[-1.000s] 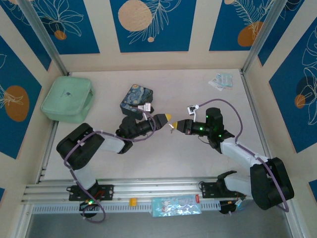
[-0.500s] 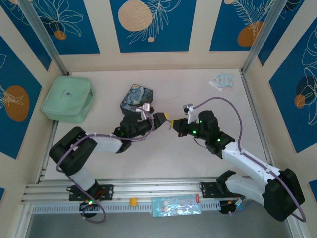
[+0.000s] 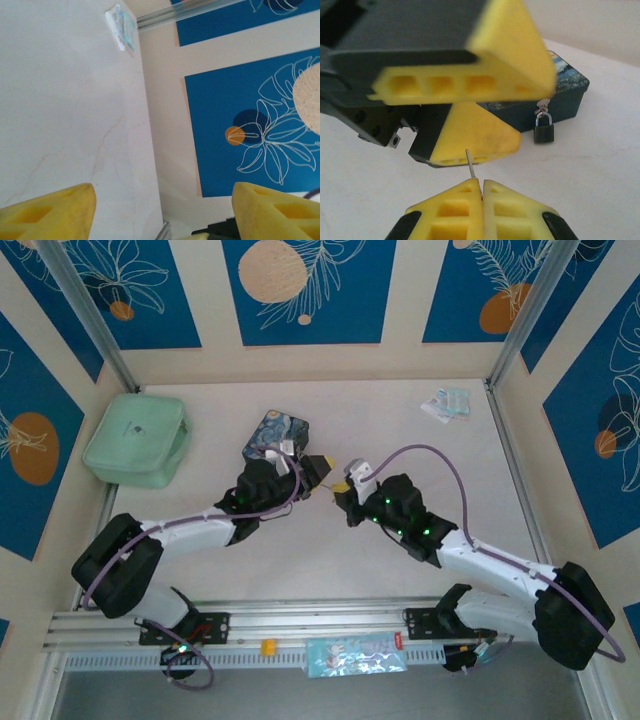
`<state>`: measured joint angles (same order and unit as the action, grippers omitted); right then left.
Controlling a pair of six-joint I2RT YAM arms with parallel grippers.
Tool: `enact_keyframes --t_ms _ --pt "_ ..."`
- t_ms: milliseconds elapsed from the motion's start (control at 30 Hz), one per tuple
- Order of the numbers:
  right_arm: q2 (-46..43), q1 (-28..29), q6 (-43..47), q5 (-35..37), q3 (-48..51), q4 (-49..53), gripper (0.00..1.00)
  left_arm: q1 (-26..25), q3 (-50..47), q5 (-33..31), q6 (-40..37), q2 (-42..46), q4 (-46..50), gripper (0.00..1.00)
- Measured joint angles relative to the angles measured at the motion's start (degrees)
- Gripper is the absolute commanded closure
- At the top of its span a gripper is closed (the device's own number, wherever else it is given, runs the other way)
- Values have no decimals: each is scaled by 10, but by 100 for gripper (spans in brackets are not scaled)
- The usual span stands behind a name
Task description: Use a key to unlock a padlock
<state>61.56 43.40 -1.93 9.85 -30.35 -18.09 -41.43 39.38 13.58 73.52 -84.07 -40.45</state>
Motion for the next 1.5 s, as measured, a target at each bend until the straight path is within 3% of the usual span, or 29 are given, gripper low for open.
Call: enact_keyframes --t_ms 167,433,900,1000,1200,1467,1500 --pt "25 43 80 70 0 -42 100 0 1 -7 10 0 30 34" --pt "63 90 179 174 2 -108 100 0 5 -17 22 0 43 48" --pt "103 101 232 245 11 -156 100 0 5 -38 26 11 51 56" --pt "107 107 241 253 11 -162 100 0 4 -39 26 11 52 61" --pt "115 116 250 267 11 -180 100 0 2 -47 25 11 61 84" --pt "115 119 251 269 12 -181 100 0 0 -50 25 12 58 97" --pt "115 120 251 268 12 -180 96 0 0 -50 25 12 58 99"
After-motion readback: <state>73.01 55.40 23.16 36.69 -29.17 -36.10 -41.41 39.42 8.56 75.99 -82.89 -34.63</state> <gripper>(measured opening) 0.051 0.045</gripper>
